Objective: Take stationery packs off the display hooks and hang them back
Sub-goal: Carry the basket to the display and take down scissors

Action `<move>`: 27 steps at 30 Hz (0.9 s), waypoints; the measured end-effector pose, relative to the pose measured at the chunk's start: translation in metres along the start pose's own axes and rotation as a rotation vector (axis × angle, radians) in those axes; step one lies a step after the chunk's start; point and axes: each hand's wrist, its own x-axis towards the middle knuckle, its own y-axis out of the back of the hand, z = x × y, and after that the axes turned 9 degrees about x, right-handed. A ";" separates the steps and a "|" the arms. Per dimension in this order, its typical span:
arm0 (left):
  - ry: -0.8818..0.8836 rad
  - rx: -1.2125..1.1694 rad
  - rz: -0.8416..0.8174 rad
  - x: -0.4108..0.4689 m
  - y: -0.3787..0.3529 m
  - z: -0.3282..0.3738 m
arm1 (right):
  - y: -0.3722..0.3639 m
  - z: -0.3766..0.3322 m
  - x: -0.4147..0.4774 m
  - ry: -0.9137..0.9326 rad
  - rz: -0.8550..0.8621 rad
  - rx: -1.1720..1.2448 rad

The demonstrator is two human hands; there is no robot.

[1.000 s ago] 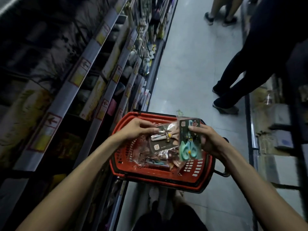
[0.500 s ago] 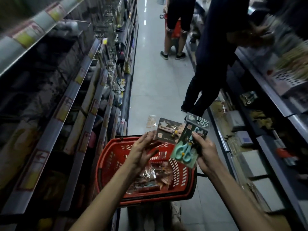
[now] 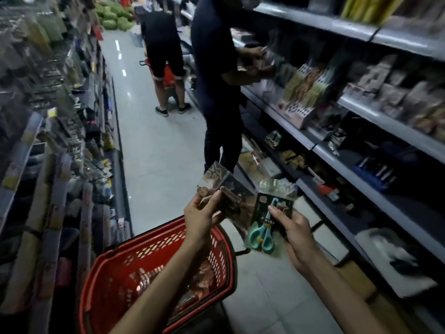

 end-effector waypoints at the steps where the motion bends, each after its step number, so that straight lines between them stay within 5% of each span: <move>1: -0.036 0.066 -0.042 -0.004 -0.013 0.004 | 0.015 -0.012 -0.004 0.029 0.026 -0.011; 11: -0.294 0.340 -0.447 -0.089 -0.187 0.014 | 0.195 -0.118 -0.108 0.257 0.351 -0.061; 27: -0.336 0.337 -1.180 -0.342 -0.470 -0.036 | 0.445 -0.235 -0.393 0.610 0.962 -0.190</move>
